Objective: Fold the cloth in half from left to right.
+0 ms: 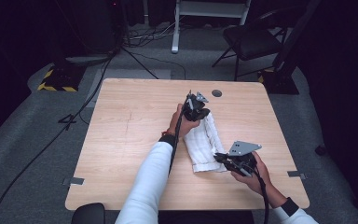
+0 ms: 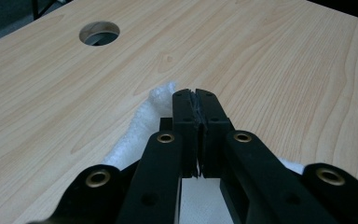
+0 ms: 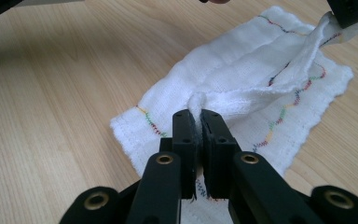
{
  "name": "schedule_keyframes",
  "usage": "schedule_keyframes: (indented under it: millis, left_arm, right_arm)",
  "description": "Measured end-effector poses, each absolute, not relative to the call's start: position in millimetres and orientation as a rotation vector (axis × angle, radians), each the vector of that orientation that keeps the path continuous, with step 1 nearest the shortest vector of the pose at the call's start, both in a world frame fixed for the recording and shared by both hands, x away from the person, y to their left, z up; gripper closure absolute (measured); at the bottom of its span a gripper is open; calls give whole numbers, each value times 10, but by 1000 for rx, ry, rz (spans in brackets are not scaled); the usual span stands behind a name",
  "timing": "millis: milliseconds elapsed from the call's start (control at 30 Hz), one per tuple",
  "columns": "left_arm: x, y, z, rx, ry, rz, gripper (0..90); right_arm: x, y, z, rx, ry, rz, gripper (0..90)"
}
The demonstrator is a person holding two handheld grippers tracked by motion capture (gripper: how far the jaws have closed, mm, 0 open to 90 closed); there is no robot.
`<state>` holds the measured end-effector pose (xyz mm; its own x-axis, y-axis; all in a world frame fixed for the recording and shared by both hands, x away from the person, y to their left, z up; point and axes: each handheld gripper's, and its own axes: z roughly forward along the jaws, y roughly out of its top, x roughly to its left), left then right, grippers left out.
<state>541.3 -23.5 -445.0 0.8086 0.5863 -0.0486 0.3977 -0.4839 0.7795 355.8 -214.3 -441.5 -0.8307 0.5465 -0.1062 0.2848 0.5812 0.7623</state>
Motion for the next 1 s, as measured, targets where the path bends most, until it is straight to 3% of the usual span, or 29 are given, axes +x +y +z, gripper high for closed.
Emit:
schedule_keyframes:
  millis: [1000]
  left_arm:
    - [5483, -558, -4638, 2198, 723, 291, 879]
  right_arm:
    - [3550, -2440, -4608, 777, 2507, 1023, 840]
